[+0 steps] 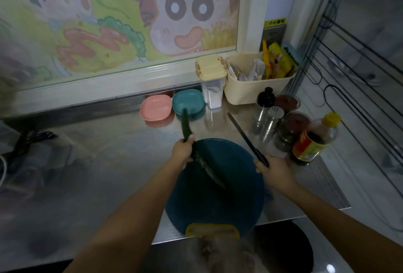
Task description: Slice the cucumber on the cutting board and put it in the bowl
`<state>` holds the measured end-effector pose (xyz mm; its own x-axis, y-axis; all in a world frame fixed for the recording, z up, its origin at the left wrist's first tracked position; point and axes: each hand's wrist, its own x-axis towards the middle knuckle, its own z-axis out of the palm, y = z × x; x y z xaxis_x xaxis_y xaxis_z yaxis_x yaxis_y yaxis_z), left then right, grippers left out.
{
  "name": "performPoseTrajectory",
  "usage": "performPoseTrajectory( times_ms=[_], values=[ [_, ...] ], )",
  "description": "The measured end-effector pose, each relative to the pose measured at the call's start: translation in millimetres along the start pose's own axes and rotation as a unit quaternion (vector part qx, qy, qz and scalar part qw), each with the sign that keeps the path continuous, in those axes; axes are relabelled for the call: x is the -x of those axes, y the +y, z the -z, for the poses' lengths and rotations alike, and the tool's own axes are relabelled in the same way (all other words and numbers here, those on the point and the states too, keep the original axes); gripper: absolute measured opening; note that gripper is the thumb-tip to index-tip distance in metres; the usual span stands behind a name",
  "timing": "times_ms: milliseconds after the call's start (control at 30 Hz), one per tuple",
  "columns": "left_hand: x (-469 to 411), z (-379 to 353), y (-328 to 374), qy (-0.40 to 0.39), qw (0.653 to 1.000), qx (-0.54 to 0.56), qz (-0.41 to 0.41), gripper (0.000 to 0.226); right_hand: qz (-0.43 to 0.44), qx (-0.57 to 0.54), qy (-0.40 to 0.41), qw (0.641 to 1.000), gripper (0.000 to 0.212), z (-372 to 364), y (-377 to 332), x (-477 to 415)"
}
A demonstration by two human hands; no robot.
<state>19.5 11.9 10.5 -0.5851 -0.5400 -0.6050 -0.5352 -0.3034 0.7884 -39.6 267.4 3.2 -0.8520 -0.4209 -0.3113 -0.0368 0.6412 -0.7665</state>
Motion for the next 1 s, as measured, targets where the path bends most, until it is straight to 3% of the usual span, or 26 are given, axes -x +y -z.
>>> performPoseTrajectory(
  times_ms=[100,233,300,400,467,500,533,600,700,767,867,933,1000],
  values=[
    [9,-10,-11,0.101,0.987,0.128,0.008,0.032,-0.003,0.001,0.020,1.000,0.020,0,2,1],
    [24,-14,-28,0.091,0.966,0.234,0.068,0.035,-0.032,0.014,0.008,0.999,0.022,-8,-1,-7],
    [28,-7,-36,0.066,0.969,0.205,0.123,0.037,-0.041,0.038,0.014,0.998,0.021,-13,1,-11],
    [42,12,-45,0.019,0.984,0.004,0.176,0.044,-0.040,0.031,0.017,0.999,0.013,-21,5,-14],
    [47,20,-48,0.007,0.972,-0.210,0.104,0.049,-0.019,0.019,0.022,0.999,0.013,-24,2,-17],
    [47,20,-48,0.022,0.943,-0.331,0.013,0.046,-0.008,0.020,0.024,0.999,0.014,-24,1,-20],
    [46,18,-48,0.046,0.891,-0.440,-0.100,0.039,-0.001,0.019,0.022,1.000,0.015,-23,-1,-24],
    [49,5,-45,0.052,0.803,-0.513,-0.299,0.023,0.002,0.012,0.013,1.000,0.012,-18,-1,-28],
    [37,-23,-55,-0.076,0.740,-0.524,-0.414,0.055,0.008,0.012,0.029,0.999,0.010,-16,2,-25],
    [28,-42,-68,-0.112,0.739,-0.525,-0.406,0.061,0.014,0.012,0.042,0.999,0.014,-17,4,-15],
    [20,-60,-81,-0.077,0.781,-0.489,-0.381,0.050,0.012,0.051,0.019,0.998,0.012,-20,12,3],
    [19,-63,-83,-0.046,0.799,-0.459,-0.386,0.042,-0.004,0.065,-0.008,0.998,0.025,-20,21,14],
    [17,-63,-84,-0.036,0.795,-0.454,-0.400,0.036,-0.017,0.054,-0.028,0.998,0.042,-21,28,20]
  ],
)
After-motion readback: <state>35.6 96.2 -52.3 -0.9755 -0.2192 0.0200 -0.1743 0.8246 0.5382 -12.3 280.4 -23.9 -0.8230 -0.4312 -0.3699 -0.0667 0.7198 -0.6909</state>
